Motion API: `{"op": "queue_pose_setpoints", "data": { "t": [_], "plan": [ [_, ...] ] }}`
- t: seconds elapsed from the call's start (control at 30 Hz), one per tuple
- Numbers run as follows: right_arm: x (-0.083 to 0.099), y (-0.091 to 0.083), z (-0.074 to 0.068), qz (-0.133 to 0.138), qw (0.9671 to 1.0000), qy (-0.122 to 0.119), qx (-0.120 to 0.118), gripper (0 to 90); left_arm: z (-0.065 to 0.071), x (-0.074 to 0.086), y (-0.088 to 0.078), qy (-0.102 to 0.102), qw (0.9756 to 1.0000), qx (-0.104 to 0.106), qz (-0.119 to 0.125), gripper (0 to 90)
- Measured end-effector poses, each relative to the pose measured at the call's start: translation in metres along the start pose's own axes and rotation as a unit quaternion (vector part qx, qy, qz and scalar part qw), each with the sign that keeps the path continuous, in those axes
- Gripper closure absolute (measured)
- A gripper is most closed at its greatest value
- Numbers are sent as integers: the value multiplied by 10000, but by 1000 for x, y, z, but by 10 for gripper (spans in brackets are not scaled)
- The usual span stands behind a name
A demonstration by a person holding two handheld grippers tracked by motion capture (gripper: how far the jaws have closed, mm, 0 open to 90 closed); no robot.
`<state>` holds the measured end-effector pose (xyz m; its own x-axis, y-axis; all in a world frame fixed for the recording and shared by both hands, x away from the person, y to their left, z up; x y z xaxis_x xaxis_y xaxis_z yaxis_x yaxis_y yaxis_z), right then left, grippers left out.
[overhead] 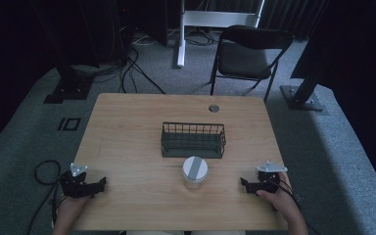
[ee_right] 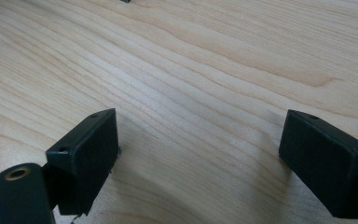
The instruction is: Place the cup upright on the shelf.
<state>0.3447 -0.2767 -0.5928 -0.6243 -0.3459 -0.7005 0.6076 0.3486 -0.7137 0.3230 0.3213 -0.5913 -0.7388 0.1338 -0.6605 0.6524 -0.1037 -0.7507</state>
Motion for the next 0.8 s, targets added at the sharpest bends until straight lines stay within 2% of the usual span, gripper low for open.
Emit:
{"op": "queue_pose_setpoints", "data": {
  "t": [0.8],
  "plan": [
    [0, 0, 0, 0, 10000, 1, -5, 113, 0, 1, -1, 12, 10000, 18, 7, 6]
  ]
}}
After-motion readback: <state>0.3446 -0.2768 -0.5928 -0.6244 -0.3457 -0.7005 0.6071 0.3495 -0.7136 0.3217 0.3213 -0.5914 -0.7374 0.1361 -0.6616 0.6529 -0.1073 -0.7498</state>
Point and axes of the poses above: each handheld gripper's, and its own axes: y roughly forward along the jaws, x roughly out of its underside, z roughly to its right, the point moved 6 cm from there along y, roughly forward along the jaws, and after that the axes turned 2 degrees about -z, right-handed, at the moved point
